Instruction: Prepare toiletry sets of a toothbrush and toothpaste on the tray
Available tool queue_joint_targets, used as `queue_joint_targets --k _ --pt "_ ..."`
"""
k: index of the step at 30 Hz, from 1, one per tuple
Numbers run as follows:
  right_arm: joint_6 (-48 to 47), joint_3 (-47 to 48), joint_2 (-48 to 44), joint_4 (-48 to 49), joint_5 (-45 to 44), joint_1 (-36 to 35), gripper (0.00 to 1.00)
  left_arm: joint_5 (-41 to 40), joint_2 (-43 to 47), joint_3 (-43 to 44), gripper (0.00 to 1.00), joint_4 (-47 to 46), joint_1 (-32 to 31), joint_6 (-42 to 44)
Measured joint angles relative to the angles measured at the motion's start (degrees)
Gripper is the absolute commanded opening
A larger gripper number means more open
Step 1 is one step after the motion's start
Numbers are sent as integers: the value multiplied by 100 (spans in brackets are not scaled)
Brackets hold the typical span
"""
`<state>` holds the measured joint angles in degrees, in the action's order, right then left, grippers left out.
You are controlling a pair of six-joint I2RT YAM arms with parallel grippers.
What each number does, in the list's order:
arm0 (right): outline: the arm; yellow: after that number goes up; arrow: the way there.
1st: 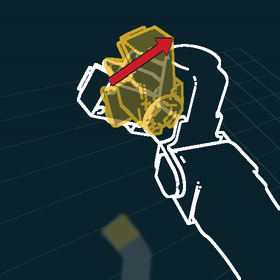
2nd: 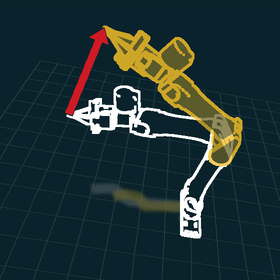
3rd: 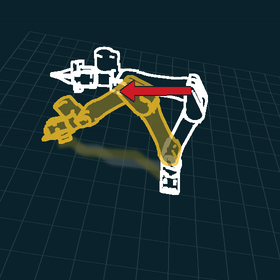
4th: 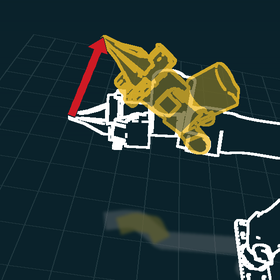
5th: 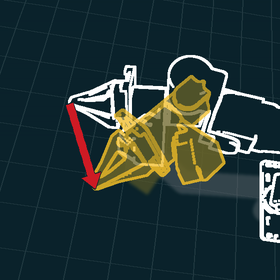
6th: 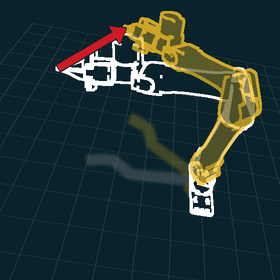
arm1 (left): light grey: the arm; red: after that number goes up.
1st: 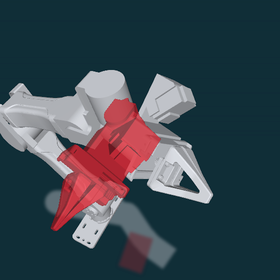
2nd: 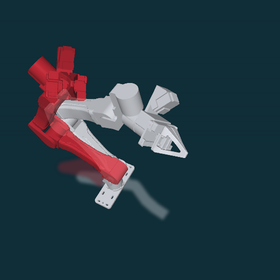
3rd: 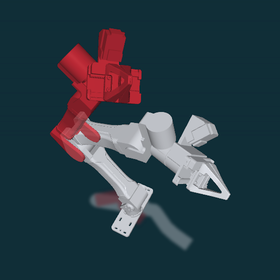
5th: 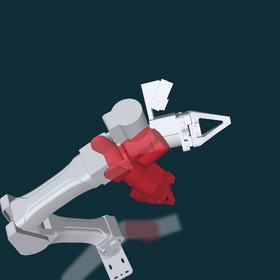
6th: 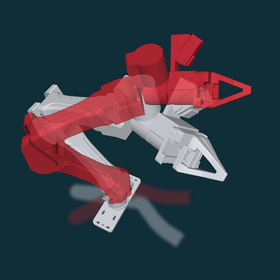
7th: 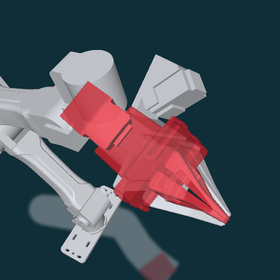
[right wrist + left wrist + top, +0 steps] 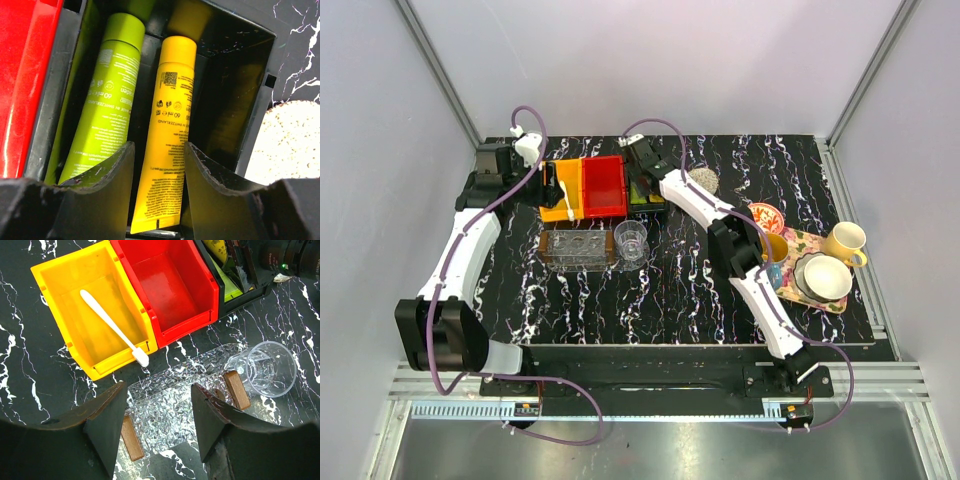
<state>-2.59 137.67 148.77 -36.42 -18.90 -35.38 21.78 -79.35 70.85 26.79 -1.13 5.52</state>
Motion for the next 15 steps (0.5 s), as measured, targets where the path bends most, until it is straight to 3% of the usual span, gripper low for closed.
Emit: queue_joint_targets --k 15 --pt "-127 127 210 94 -240 -66 52 103 -31 -57 57 -37 72 0"
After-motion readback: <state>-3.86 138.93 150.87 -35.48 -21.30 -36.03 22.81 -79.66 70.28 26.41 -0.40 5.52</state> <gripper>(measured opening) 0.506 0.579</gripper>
